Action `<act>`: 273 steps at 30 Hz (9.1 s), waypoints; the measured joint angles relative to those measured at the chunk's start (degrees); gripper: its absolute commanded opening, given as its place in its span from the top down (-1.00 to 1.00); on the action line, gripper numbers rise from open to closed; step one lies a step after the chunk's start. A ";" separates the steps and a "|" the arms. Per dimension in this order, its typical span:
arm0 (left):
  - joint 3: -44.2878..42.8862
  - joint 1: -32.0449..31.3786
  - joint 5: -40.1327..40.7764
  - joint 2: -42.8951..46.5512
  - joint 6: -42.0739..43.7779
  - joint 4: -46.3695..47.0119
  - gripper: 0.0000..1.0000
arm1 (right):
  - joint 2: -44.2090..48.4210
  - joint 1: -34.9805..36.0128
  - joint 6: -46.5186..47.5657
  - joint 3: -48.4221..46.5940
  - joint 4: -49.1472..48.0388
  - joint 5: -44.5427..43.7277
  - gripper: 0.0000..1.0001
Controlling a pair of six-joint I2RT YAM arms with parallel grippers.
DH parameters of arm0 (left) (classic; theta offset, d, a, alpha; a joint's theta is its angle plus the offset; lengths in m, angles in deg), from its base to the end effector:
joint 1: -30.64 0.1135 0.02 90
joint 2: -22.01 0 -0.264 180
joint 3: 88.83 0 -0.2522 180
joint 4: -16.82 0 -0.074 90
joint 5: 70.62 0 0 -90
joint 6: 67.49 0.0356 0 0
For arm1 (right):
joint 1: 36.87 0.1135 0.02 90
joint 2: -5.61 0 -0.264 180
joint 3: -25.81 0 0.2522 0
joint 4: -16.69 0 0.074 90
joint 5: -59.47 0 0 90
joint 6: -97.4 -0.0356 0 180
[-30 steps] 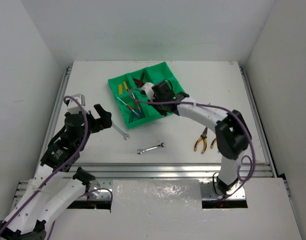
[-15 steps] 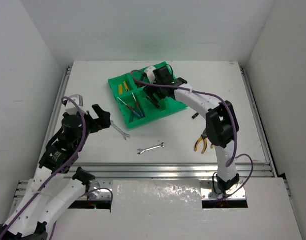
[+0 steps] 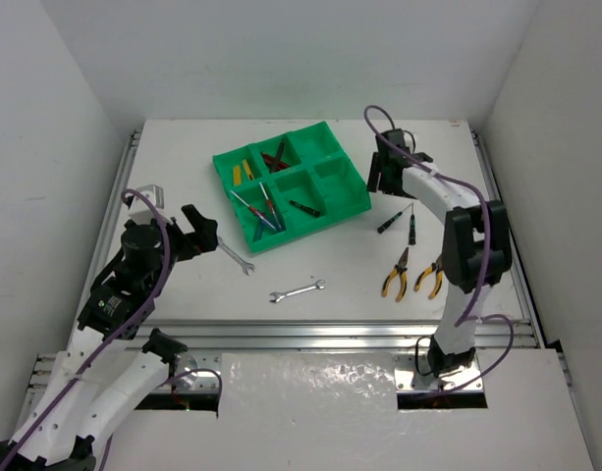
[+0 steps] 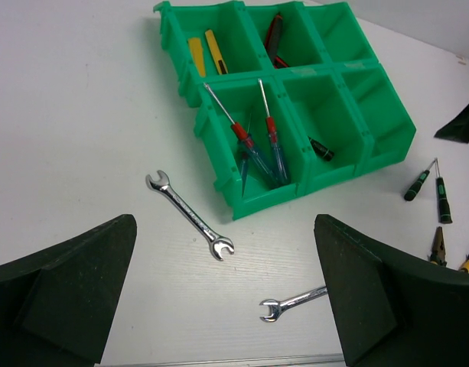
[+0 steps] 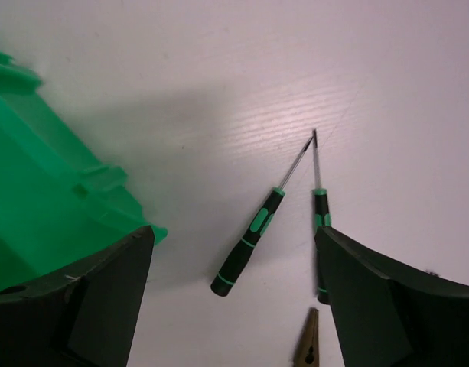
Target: Sort the tools into containers
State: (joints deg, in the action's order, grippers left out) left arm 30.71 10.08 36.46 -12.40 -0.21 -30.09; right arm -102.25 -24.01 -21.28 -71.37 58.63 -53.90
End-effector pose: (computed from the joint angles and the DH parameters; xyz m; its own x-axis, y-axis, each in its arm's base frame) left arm 0.1251 -0.0358 0.3350 -0.3379 -0.2676 -0.9023 -0.0562 0.9628 -0.2644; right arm 0.4063 0.0783 0.2333 -0.6650 0.3001 -0.6839 0.3985 0.9170 0.0148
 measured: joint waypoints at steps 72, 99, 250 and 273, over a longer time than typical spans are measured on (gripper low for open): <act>0.70 1.55 -3.41 -0.94 1.27 0.85 -0.99 | 9.55 -3.54 20.61 12.66 -14.01 20.11 -0.98; 0.85 1.90 -4.81 -0.98 1.49 1.22 -0.99 | -6.62 -12.22 11.13 9.64 -2.49 17.09 1.00; -5.51 -33.94 -22.47 -60.92 -0.22 62.47 1.00 | 56.94 13.05 -7.48 45.55 -16.72 25.07 0.93; -32.11 -15.67 -15.61 -70.53 -1.73 48.04 1.00 | 62.97 13.05 -5.20 38.66 -6.88 14.95 -0.98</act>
State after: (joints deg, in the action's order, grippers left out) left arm -1.40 -5.59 20.86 -82.93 -1.93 17.95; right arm -39.28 -10.96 -26.49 -32.70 51.75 -38.95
